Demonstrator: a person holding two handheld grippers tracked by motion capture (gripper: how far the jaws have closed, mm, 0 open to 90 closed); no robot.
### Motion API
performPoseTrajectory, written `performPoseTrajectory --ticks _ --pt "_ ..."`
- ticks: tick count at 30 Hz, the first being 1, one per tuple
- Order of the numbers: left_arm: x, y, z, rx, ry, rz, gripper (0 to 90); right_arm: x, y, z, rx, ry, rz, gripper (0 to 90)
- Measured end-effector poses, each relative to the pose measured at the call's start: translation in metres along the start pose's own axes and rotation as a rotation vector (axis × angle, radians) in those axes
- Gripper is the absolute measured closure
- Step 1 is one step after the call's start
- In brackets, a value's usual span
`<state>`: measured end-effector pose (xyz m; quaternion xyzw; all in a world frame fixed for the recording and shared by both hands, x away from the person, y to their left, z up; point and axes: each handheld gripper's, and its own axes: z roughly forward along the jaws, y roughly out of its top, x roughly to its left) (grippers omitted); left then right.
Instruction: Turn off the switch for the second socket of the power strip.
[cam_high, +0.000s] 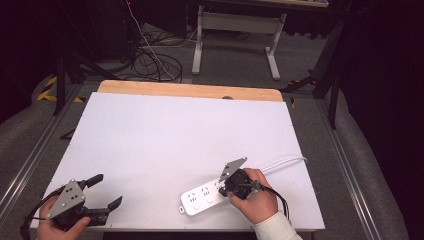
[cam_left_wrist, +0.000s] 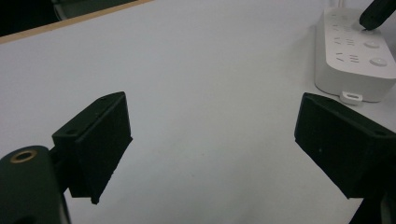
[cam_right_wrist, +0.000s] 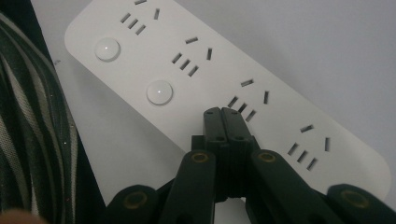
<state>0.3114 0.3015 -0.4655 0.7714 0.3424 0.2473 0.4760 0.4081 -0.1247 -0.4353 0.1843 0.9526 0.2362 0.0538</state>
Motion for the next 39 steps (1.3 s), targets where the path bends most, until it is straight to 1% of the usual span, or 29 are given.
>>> performPoseTrajectory --ticks 6,14,17,21,27,31,33,35,37,38,39 --pt "-0.0002 -0.0001 0.0001 -0.001 0.000 -0.005 11.5 0.0002 0.0005 0.0020 0.010 -0.005 -0.003 90.0" --pt "-0.0006 -0.0001 0.0005 0.000 -0.001 -0.005 11.5 -0.0015 0.0003 0.0026 0.004 0.005 -0.002 90.0" --pt "-0.0005 -0.0001 0.0003 -0.002 0.000 -0.005 11.4 -0.0015 0.0003 0.0028 0.003 0.010 0.008 90.0" --pt "-0.0007 -0.0001 0.0002 -0.002 0.000 -0.005 11.4 -0.0008 0.0000 0.0026 0.005 0.004 0.003 90.0" --pt "-0.0009 0.0000 0.0004 -0.002 0.000 -0.004 11.4 -0.0011 -0.0014 0.0028 -0.004 0.010 0.014 90.0" --pt "-0.0013 0.0001 0.0007 0.000 -0.001 -0.004 11.4 -0.0002 -0.0009 0.0040 0.004 0.006 0.013 90.0" --pt "-0.0015 0.0001 0.0007 -0.001 0.000 -0.004 11.5 -0.0006 -0.0008 0.0046 -0.009 0.008 0.010 90.0" --pt "-0.0015 0.0001 0.0004 -0.002 0.001 -0.001 11.5 -0.0008 -0.0006 0.0061 -0.028 0.030 0.010 90.0" --pt "-0.0012 0.0001 0.0002 -0.003 0.001 -0.003 11.5 0.0021 0.0002 0.0055 -0.026 0.010 -0.007 90.0" --pt "-0.0010 0.0001 0.0001 -0.003 0.000 -0.003 11.5 0.0033 0.0005 0.0030 -0.054 0.005 -0.017 90.0" --pt "-0.0006 0.0000 0.0003 -0.003 0.000 -0.003 11.5 0.0044 0.0009 0.0015 -0.035 -0.008 -0.022 90.0"
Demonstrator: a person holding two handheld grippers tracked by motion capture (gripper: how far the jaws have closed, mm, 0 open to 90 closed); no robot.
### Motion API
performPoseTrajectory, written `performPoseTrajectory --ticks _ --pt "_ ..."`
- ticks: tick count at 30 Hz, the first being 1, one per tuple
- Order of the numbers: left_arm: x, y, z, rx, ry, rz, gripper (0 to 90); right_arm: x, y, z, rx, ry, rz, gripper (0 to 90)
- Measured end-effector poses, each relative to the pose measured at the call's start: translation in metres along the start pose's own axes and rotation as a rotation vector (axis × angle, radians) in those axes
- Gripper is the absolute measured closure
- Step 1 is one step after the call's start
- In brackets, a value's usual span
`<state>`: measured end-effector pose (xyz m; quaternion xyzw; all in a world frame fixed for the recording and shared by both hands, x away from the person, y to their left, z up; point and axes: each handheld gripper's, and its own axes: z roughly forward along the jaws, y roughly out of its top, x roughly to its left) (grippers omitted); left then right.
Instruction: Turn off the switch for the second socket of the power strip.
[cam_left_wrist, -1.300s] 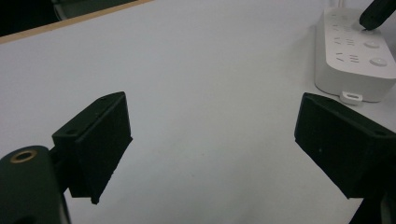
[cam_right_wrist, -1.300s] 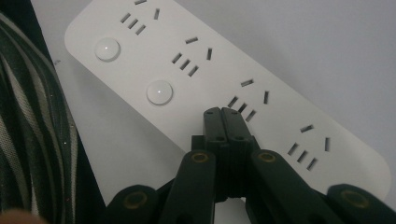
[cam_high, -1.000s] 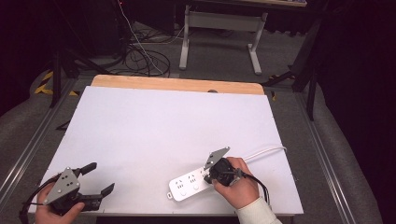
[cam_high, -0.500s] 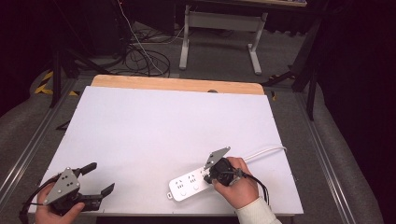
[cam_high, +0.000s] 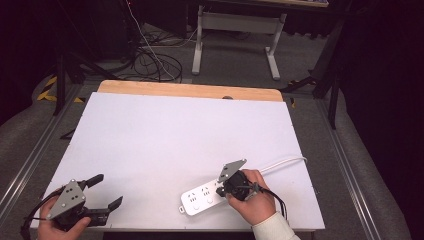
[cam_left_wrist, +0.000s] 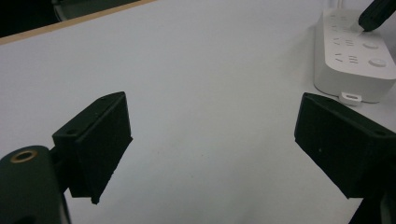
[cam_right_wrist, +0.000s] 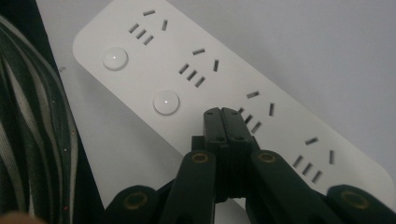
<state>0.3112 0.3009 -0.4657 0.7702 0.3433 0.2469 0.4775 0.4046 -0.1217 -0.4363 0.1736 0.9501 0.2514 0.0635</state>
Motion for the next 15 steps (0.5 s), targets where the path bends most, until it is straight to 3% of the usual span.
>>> performPoseTrajectory --ticks 5,15 --pt "0.000 0.000 0.001 0.002 0.001 0.000 11.5 0.001 -0.001 -0.011 -0.067 -0.002 -0.006 90.0" --pt "0.000 0.000 0.001 0.003 -0.002 0.001 11.5 0.002 -0.002 -0.023 -0.135 -0.030 -0.002 90.0"
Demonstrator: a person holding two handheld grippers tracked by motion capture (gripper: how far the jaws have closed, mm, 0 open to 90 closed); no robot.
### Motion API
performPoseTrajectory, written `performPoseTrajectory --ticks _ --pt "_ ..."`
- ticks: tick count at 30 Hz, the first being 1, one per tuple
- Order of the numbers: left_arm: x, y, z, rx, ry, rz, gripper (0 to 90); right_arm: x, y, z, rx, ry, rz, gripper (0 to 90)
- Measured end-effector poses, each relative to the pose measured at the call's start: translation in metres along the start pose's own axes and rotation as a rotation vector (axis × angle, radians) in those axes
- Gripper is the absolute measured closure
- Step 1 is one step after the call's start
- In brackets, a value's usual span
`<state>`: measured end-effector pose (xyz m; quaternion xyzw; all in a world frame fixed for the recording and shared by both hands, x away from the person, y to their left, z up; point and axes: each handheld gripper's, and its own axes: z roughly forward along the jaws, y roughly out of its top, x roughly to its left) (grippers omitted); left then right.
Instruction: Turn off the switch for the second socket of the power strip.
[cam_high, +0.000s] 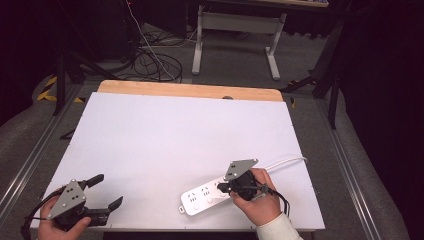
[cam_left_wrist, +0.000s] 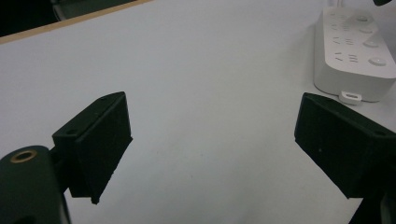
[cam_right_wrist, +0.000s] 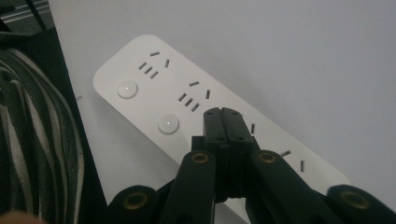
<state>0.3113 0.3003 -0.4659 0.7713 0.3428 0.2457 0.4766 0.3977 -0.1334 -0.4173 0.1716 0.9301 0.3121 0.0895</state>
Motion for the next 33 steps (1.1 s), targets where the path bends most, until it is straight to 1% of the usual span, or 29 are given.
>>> performPoseTrajectory --ticks 2,4,5,12,16,18,24,25,26,27,29,31,32,33 --pt "0.000 0.000 0.000 0.000 -0.002 0.005 11.5 -0.001 0.000 -0.004 -0.013 -0.010 -0.003 90.0" --pt "0.000 0.000 0.000 0.001 -0.001 0.008 11.5 0.000 0.000 -0.007 -0.028 -0.012 0.008 90.0" --pt "0.000 0.000 0.001 -0.001 -0.002 0.004 11.5 -0.001 0.000 -0.009 -0.034 -0.011 0.007 90.0" --pt "0.000 0.000 0.000 0.000 -0.001 0.006 11.5 0.000 0.000 -0.012 -0.058 -0.026 0.010 90.0" --pt "0.000 0.000 0.000 0.001 -0.001 0.006 11.5 -0.001 0.000 -0.018 -0.110 -0.043 0.001 90.0" --pt "0.000 0.000 0.000 0.000 -0.001 -0.001 11.5 -0.001 -0.001 -0.020 -0.120 -0.043 0.004 90.0" --pt "0.001 0.000 0.001 0.001 -0.002 0.005 11.5 -0.002 -0.001 -0.019 -0.121 -0.036 0.008 90.0" --pt "0.001 0.000 0.001 0.001 -0.002 0.005 11.5 -0.002 -0.001 -0.020 -0.123 -0.033 0.008 88.9" --pt "0.000 0.000 0.001 0.002 -0.001 0.004 11.5 -0.002 -0.001 -0.020 -0.130 -0.036 0.009 80.0" --pt "0.000 0.000 0.001 0.002 -0.001 -0.001 11.5 -0.002 -0.001 -0.020 -0.142 -0.049 0.014 75.5" --pt "0.000 0.000 0.000 0.001 0.000 -0.002 11.3 -0.003 -0.001 -0.022 -0.162 -0.061 0.017 68.6" --pt "0.000 0.000 0.000 0.001 0.000 0.000 11.3 -0.003 -0.001 -0.024 -0.182 -0.072 0.027 62.6" --pt "0.000 0.000 0.000 0.001 -0.001 0.000 11.2 -0.004 -0.001 -0.026 -0.201 -0.075 0.038 58.2" --pt "0.000 0.000 0.000 0.001 0.000 0.001 11.2 -0.004 -0.001 -0.026 -0.201 -0.075 0.038 58.2"
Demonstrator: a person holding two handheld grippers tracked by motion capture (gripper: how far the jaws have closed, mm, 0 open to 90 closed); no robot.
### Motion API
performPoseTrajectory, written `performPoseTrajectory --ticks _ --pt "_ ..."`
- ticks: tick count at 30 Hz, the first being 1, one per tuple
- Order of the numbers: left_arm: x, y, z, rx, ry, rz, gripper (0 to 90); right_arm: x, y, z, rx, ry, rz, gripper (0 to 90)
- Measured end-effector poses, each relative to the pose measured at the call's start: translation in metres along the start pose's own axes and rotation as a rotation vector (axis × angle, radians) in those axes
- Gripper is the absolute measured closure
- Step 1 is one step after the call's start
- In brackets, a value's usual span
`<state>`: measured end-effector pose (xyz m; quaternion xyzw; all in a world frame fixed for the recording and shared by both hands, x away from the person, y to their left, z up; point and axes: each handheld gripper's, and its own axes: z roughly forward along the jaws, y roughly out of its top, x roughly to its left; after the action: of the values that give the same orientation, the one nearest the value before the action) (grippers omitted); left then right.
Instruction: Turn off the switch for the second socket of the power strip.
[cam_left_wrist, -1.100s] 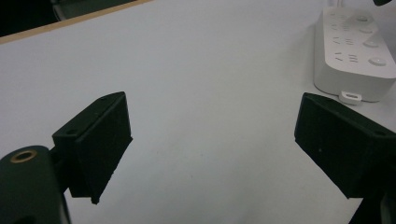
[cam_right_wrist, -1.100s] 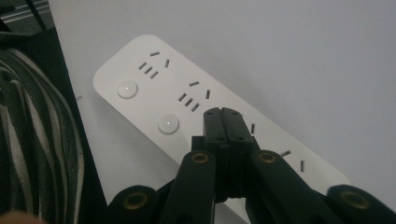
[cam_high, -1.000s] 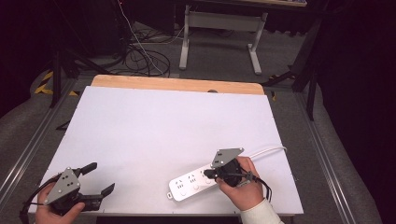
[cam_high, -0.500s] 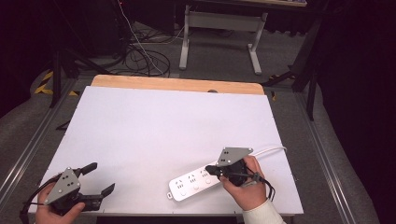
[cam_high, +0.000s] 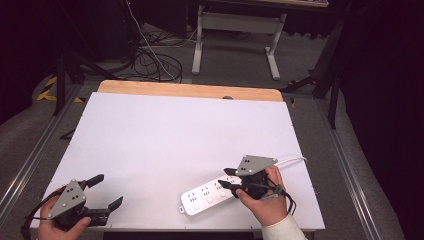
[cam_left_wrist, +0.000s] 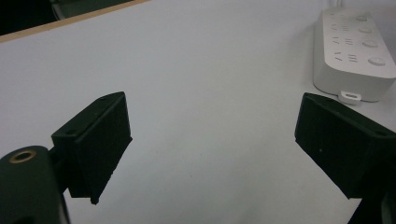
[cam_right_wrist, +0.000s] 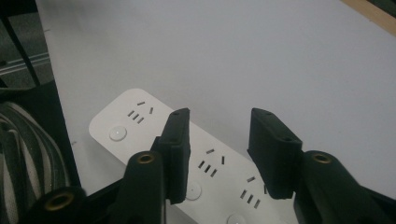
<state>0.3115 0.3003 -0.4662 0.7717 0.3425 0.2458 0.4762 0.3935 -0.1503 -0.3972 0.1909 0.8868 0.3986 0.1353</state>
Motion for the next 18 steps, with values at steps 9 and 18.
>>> performPoseTrajectory --ticks 9,18 --pt "0.000 0.000 0.000 0.001 -0.001 -0.001 11.2 -0.006 -0.005 -0.012 -0.053 -0.045 0.051 36.6" --pt "0.000 0.000 -0.001 -0.002 0.001 0.000 11.1 -0.017 -0.023 -0.029 -0.119 -0.084 0.115 19.8"
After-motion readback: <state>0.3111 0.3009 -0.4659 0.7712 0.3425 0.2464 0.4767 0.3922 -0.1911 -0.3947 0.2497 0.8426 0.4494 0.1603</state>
